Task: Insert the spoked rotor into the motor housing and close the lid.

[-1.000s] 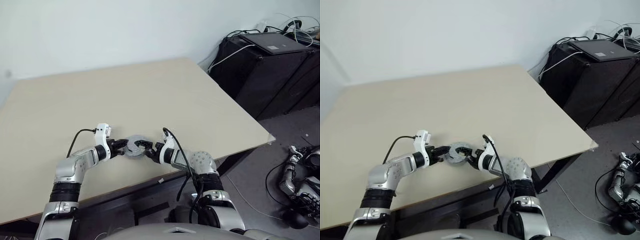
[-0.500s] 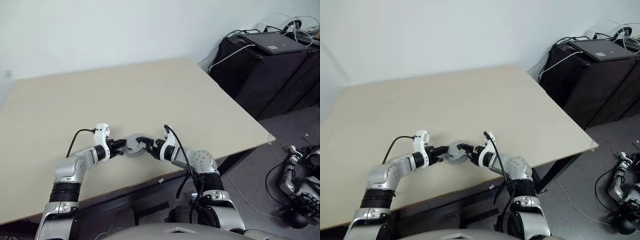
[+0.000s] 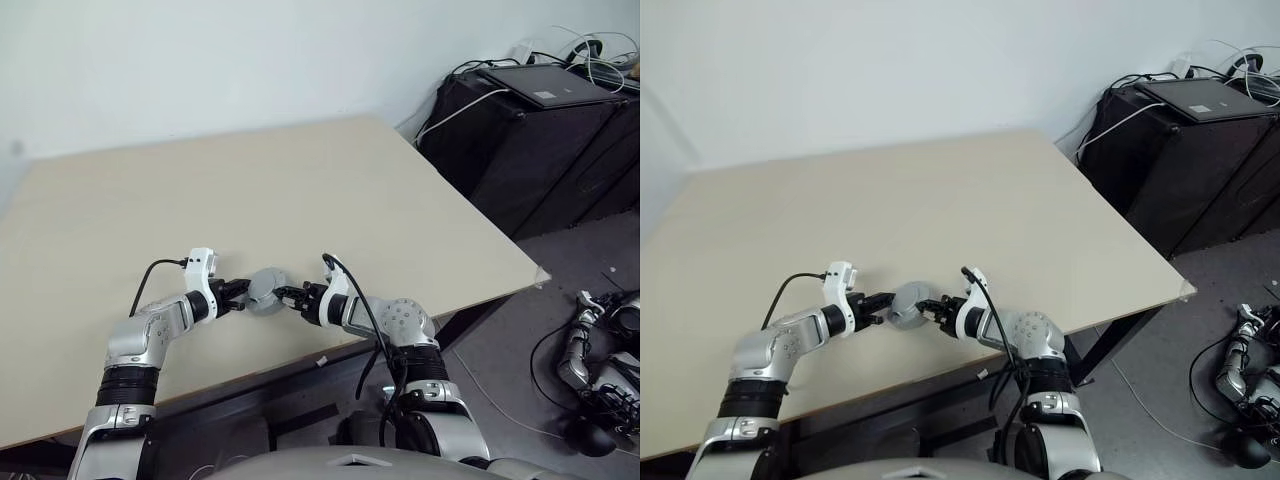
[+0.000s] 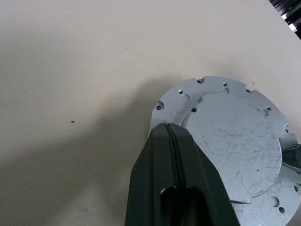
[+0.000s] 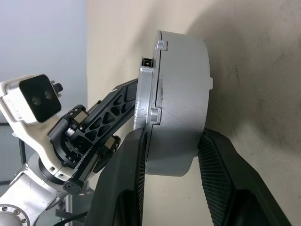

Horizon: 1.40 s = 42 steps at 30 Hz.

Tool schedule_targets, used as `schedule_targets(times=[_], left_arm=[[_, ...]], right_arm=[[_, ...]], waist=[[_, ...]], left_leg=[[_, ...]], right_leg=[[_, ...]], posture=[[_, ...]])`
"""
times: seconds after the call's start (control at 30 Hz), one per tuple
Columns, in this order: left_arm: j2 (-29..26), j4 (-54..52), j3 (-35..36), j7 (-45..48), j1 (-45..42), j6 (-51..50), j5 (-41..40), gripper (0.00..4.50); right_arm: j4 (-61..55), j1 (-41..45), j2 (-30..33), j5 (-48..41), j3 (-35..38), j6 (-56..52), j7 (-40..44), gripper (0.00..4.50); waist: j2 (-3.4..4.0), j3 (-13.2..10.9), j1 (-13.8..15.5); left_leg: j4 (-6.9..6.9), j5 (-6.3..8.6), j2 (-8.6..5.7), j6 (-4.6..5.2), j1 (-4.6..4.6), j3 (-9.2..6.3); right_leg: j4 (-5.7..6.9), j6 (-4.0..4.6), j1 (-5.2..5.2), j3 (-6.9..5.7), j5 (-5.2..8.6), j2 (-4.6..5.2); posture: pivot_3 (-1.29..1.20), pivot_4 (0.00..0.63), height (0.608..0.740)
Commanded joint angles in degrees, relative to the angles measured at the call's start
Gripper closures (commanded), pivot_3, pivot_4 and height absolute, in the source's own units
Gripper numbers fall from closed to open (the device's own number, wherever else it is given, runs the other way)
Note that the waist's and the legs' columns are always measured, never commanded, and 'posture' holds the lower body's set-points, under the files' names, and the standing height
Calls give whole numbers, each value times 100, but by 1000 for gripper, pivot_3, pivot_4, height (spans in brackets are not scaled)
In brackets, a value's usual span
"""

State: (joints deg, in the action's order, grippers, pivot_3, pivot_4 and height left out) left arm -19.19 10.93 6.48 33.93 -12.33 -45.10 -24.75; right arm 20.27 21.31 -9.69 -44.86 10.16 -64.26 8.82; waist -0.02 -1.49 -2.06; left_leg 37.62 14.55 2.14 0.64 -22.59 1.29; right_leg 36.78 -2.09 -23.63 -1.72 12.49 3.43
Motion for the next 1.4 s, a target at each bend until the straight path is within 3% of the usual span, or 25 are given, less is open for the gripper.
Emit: schedule_targets(times=[0.03,0.27,0.47,0.67,0.9,1.07,1.4], left_arm=[[145,-67,-133,3,43,-4,-21,4500],[336,-378,109,-335,145,285,-34,4500],[823,-735,745,-1519,165,1060,109,4500],[1223,-1560,1060,-1908,599,1747,-28,4500],[1809,-2222,1458,-1513,1461,1665,-1377,4500],[2131,-2352,1117,-1175,2375,1157,-2107,4500],[2321,-2395,963,-857,3168,564,-3373,1225]], right_arm=[[-265,-244,-685,-161,-224,-9,130,3196],[-396,-286,-605,-245,-78,-34,96,3196],[-557,-358,-590,-423,176,-5,38,3196],[-772,-326,-613,-711,485,-36,-8,3196],[-1023,-311,-721,-1209,725,31,-124,3196],[-1219,-346,-676,-1570,611,-63,56,3196],[-1307,-441,-539,-1818,463,-222,33,3196]], waist=[[0,0,0],[-1,-1,2],[-21,-14,2],[-24,-17,-4],[-24,-18,-9],[-26,-22,-33],[-22,-39,-44]], left_leg=[[0,0,0,0,0,0],[0,0,0,0,-1,1],[0,0,1,0,-7,0],[-5,2,2,1,-12,3],[-2,3,1,4,-15,7],[1,4,2,5,-12,7],[12,5,3,5,-16,-1]], right_leg=[[0,0,0,0,0,0],[-1,-1,-1,1,0,1],[-2,-7,-4,1,-6,-1],[-2,-14,-11,2,-15,-3],[-6,0,-11,1,-2,-2],[-7,2,-10,6,1,-3],[-9,4,-10,0,3,-2]], posture=[[0,0,740],[0,0,740],[0,0,740],[0,0,740],[0,0,740],[0,0,740],[0,0,740]])
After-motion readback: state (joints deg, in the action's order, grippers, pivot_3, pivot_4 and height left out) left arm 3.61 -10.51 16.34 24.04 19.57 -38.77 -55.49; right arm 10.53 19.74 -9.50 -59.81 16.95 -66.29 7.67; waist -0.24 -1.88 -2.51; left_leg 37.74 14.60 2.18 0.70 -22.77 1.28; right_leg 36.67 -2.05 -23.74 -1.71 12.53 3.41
